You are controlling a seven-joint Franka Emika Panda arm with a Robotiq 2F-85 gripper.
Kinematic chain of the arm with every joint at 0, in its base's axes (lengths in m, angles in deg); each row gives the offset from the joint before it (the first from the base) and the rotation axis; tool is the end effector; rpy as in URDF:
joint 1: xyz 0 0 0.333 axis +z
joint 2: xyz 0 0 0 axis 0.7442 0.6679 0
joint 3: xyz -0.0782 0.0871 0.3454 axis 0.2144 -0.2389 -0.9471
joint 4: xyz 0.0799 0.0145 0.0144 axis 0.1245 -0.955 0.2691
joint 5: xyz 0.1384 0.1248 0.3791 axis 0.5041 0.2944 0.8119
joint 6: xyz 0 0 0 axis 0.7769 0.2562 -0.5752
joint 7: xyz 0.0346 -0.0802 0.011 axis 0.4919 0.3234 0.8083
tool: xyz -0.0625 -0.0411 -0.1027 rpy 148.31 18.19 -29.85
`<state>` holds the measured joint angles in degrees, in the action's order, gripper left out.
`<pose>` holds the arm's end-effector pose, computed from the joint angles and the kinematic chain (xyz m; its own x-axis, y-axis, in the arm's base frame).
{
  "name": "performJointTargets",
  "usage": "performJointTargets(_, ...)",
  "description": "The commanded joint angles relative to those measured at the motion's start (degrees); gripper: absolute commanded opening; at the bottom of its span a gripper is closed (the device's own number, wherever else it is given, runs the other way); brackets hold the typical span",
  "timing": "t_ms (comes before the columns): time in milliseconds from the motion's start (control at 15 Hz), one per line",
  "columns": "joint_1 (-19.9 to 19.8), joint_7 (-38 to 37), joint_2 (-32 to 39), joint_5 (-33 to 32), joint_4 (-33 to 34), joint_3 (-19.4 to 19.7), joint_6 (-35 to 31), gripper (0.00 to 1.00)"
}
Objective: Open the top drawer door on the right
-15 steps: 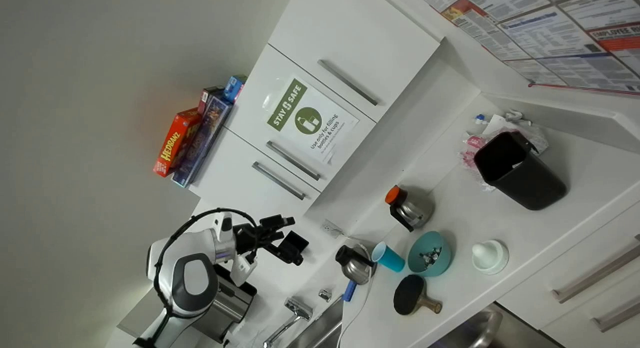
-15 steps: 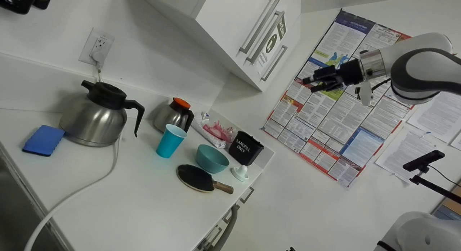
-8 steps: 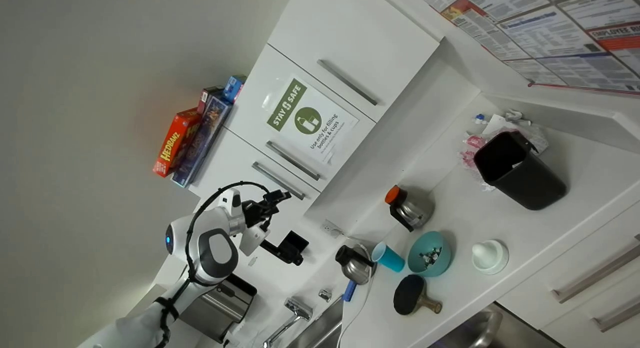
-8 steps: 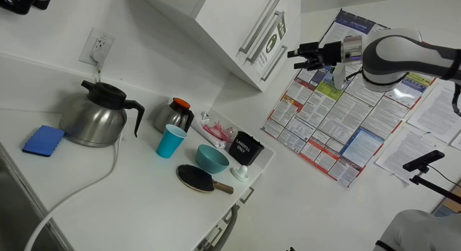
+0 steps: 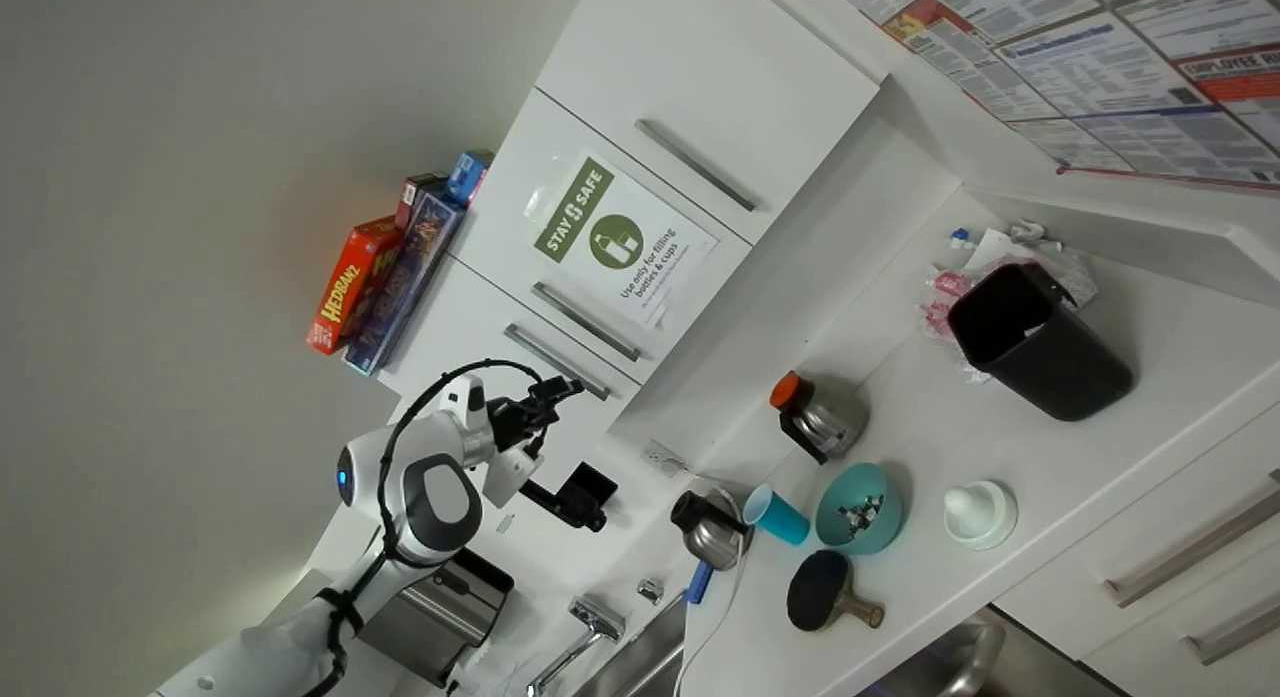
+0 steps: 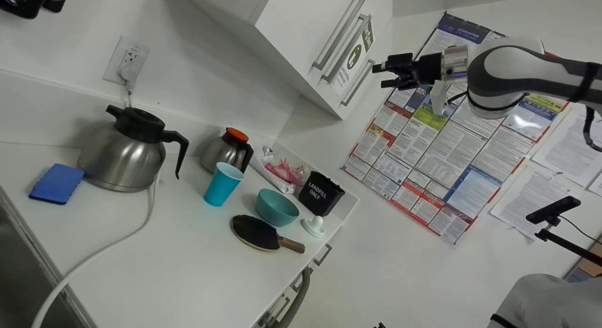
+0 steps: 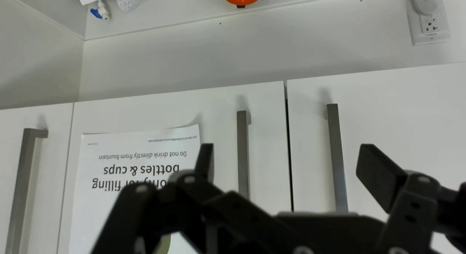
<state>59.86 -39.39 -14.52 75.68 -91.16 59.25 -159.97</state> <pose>0.4407 0.0657 0.7002 0.4769 0.0949 0.8738 0.2012 -0.9795 -0.0034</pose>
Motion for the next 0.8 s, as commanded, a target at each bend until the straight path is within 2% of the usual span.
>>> performJointTargets(0, -0.4, 0.7, 5.7, 0.8, 2.8, 0.1, -7.6, 1.00)
performJointTargets(133, 1.3, 1.7, 8.7, 1.5, 4.4, 1.8, -12.0, 1.00)
performJointTargets(400, 9.1, 4.2, 14.3, 3.9, 9.1, 8.6, -16.9, 1.00)
performJointTargets(733, 22.9, 10.8, 17.9, 9.9, 14.8, 20.2, -17.5, 1.00)
